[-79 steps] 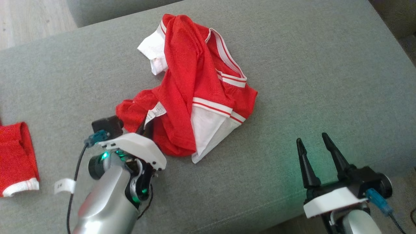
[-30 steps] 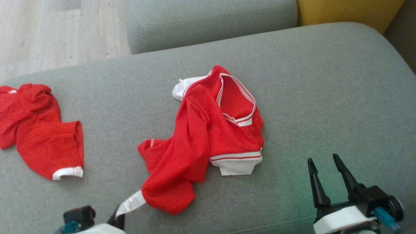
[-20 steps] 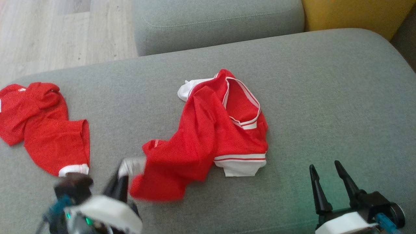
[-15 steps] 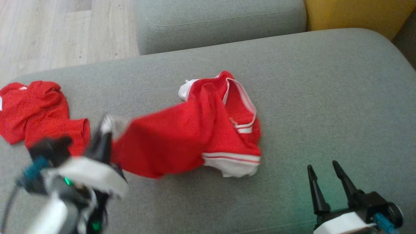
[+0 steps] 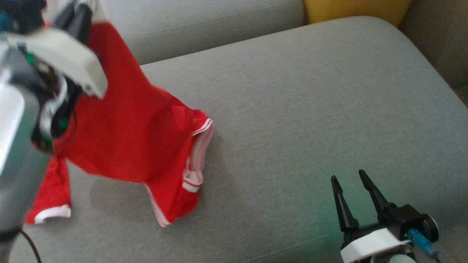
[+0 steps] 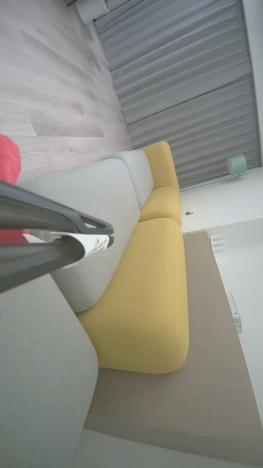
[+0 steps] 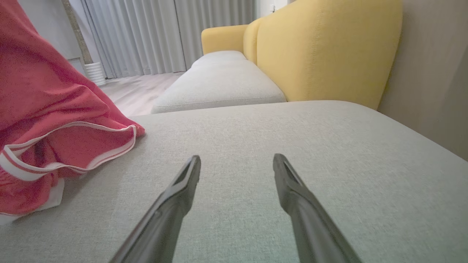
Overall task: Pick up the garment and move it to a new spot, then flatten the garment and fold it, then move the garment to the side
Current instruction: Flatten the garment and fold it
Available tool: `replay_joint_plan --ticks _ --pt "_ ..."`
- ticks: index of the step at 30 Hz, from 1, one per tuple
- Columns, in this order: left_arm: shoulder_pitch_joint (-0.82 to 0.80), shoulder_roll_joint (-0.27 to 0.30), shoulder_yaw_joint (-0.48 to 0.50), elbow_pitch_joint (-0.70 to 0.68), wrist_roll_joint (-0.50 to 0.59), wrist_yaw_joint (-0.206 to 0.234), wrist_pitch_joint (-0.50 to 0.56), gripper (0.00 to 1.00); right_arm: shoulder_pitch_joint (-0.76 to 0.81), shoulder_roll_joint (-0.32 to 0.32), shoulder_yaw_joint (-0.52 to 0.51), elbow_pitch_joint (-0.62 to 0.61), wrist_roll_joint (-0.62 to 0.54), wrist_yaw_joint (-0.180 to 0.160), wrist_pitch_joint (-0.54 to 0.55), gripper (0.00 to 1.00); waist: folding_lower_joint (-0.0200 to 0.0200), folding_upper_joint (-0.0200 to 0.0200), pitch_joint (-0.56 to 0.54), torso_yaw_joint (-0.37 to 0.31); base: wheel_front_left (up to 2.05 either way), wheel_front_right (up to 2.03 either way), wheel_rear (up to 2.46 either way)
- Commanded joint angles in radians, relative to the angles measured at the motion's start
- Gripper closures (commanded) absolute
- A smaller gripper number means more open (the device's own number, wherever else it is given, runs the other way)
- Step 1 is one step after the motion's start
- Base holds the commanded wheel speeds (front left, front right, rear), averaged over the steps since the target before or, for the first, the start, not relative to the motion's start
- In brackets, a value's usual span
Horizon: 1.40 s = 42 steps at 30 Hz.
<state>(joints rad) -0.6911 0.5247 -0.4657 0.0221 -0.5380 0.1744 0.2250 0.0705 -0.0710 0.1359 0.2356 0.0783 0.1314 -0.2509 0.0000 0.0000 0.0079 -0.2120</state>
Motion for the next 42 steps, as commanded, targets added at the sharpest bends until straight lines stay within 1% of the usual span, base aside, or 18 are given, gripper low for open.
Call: replay_joint_plan --ticks 1,4,7,12,13,14,15,19,23,26,29,31,33,35,38,42 --pt "-0.112 0.038 0.04 0.007 0.022 -0.015 0.007 1.0 -0.043 0.004 0.024 -0.027 0.005 -0.001 -0.011 0.0 0.0 0.0 0.012 -0.04 0.0 0.0 0.0" --pt "-0.224 0.033 0.013 0.095 0.063 -0.048 0.011 1.0 -0.048 0.008 0.026 -0.028 0.009 -0.001 -0.011 0.0 0.0 0.0 0.024 -0.073 0.0 0.0 0.0" --pt "-0.324 0.03 -0.007 0.193 0.104 -0.078 -0.008 1.0 -0.057 0.011 0.031 -0.029 0.013 -0.001 -0.011 0.0 0.0 0.0 0.035 -0.102 0.0 0.0 0.0" --pt "-0.476 0.009 -0.029 0.355 0.156 -0.125 -0.095 1.0 -0.073 0.014 0.049 -0.032 0.02 -0.001 -0.011 0.0 0.0 0.0 0.049 -0.139 0.0 0.0 0.0" --pt "-0.531 -0.008 -0.038 0.407 0.169 -0.146 -0.139 1.0 -0.077 0.015 0.053 -0.032 0.021 -0.001 -0.011 0.0 0.0 0.0 0.05 -0.147 0.0 0.0 0.0" --pt "-0.531 -0.008 -0.038 0.407 0.169 -0.146 -0.139 1.0 -0.077 0.015 0.053 -0.032 0.021 -0.001 -0.011 0.0 0.0 0.0 0.05 -0.147 0.0 0.0 0.0" --pt "-0.559 -0.017 -0.039 0.434 0.173 -0.155 -0.161 1.0 -0.079 0.015 0.054 -0.032 0.021 -0.001 -0.011 0.0 0.0 0.0 0.051 -0.151 0.0 0.0 0.0" --pt "-0.657 -0.064 -0.058 0.52 0.187 -0.204 -0.267 1.0 -0.09 0.012 0.054 -0.031 0.021 -0.001 -0.011 0.0 0.0 0.0 0.051 -0.156 0.0 0.0 0.0" --pt "-0.719 -0.124 -0.075 0.583 0.192 -0.23 -0.371 1.0 -0.094 0.01 0.053 -0.032 0.019 -0.001 -0.011 0.0 0.0 0.0 0.048 -0.149 0.0 0.0 0.0" --pt "-0.726 -0.177 -0.083 0.601 0.174 -0.243 -0.419 1.0 -0.095 0.01 0.046 -0.034 0.018 -0.001 -0.011 0.0 0.0 0.0 0.047 -0.136 0.0 0.0 0.0" --pt "-0.671 -0.216 -0.104 0.581 0.148 -0.258 -0.428 1.0 -0.087 0.012 0.036 -0.033 0.018 -0.001 -0.011 0.0 0.0 0.0 0.037 -0.118 0.0 0.0 0.0" --pt "-0.599 -0.226 -0.124 0.546 0.124 -0.266 -0.408 1.0 -0.072 0.013 0.03 -0.031 0.018 -0.001 -0.011 0.0 0.0 0.0 0.024 -0.103 0.0 0.0 0.0" --pt "-0.5 -0.216 -0.142 0.49 0.098 -0.269 -0.368 1.0 -0.052 0.014 0.021 -0.029 0.015 -0.001 -0.011 0.0 0.0 0.0 0.008 -0.087 0.0 0.0 0.0" --pt "-0.38 -0.193 -0.152 0.408 0.066 -0.258 -0.318 1.0 -0.028 0.015 0.005 -0.029 0.013 -0.001 -0.011 0.0 0.0 0.0 -0.009 -0.065 0.0 0.0 0.0" --pt "-0.176 -0.144 -0.157 0.236 0.015 -0.205 -0.236 1.0 0.011 0.016 -0.013 -0.03 0.009 -0.001 -0.011 0.0 0.0 0.0 -0.029 -0.021 0.0 0.0 0.0" --pt "0.099 -0.074 -0.161 -0.017 -0.035 -0.096 -0.161 1.0 0.042 0.017 -0.03 -0.04 -0.001 -0.001 -0.011 0.0 0.0 0.0 -0.041 0.041 0.0 0.0 0.0"
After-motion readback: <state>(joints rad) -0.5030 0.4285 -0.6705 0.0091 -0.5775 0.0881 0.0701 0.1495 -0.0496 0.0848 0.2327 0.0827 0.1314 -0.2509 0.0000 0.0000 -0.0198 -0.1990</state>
